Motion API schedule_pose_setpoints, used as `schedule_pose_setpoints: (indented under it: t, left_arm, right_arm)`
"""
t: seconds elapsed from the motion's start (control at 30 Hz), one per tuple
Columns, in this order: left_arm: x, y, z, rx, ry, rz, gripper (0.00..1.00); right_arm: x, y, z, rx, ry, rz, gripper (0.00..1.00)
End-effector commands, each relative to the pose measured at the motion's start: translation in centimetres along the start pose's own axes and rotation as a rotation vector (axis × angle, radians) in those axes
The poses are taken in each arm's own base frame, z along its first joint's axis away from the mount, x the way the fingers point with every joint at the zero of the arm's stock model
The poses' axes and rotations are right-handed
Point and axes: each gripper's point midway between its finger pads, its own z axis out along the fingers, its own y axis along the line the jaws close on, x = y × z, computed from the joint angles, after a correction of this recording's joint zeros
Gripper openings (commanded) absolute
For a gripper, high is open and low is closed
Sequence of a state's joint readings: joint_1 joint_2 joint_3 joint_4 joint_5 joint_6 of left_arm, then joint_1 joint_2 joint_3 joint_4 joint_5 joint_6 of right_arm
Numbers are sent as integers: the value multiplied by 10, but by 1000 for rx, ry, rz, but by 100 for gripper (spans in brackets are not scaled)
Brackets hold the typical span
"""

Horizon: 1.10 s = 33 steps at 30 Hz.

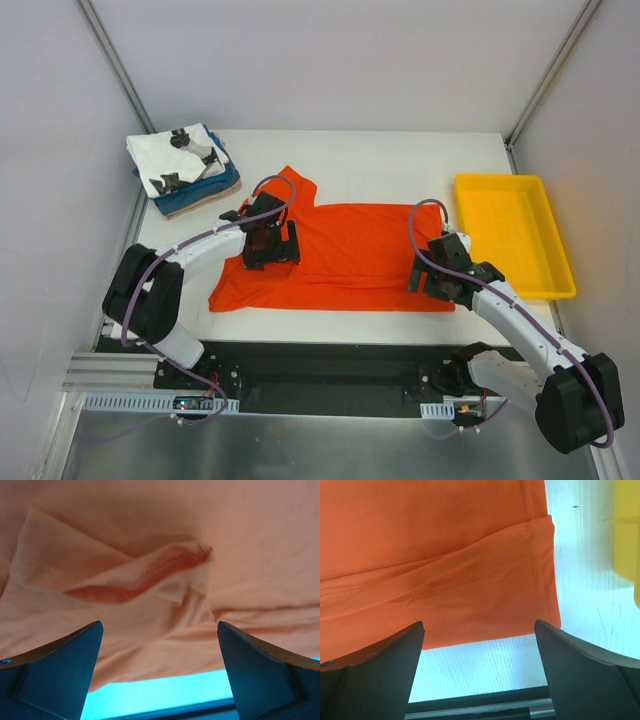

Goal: Fold and stack the t-shirts
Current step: Fold the tshirt

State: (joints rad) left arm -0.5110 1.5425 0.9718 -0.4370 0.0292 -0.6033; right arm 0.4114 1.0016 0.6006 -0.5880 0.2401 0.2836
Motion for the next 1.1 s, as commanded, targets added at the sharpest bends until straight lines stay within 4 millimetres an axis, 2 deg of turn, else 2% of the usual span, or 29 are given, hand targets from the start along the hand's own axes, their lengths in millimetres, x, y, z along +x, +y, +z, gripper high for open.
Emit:
schedule_pose_setpoints:
  t: [0.0, 0.17, 0.4, 0.47, 0.5, 0.57, 0.67, 0.77, 0.83, 0.87, 0.9, 1.07]
  left_arm:
    - [-26, -8, 14, -22, -73, -35, 99]
    - [-47, -8, 29, -68, -101, -22, 99]
    - [-98, -34, 35, -19, -176, -13, 99]
    - [-104, -34, 43, -26, -172, -6, 99]
    - [-114, -37, 42, -16, -185, -6, 99]
    - [-115, -38, 45, -3, -170, -11, 99]
    - [-119, -38, 39, 9, -181, -14, 99]
    - [-115, -32, 29, 2, -198, -7, 99]
    - [-117, -31, 14, 7, -231, -4, 99]
    - [-111, -26, 13, -5, -226, -5, 99]
    - [-113, -27, 1, 8, -254, -6, 99]
    - [-94, -23, -19, 49, -256, -10, 99]
  right_arm:
    - [-7, 1, -3, -6, -24, -12, 97]
    - [-9, 0, -4, -1, -37, -11, 97]
    - [-10, -3, -6, 9, -49, -12, 97]
    - [-11, -4, -8, 10, -55, -13, 97]
    - [-11, -4, -8, 12, -57, -11, 97]
    - [-11, -5, -9, 14, -59, -12, 97]
    - [-12, -6, -10, 13, -67, -12, 97]
    - [-12, -6, -10, 15, -70, -7, 97]
    - [-12, -5, -10, 8, -66, -7, 97]
    - [-12, -4, -10, 5, -64, -6, 97]
    - [-12, -3, -9, 2, -61, -6, 97]
    - [-11, 1, -9, -16, -53, -6, 97]
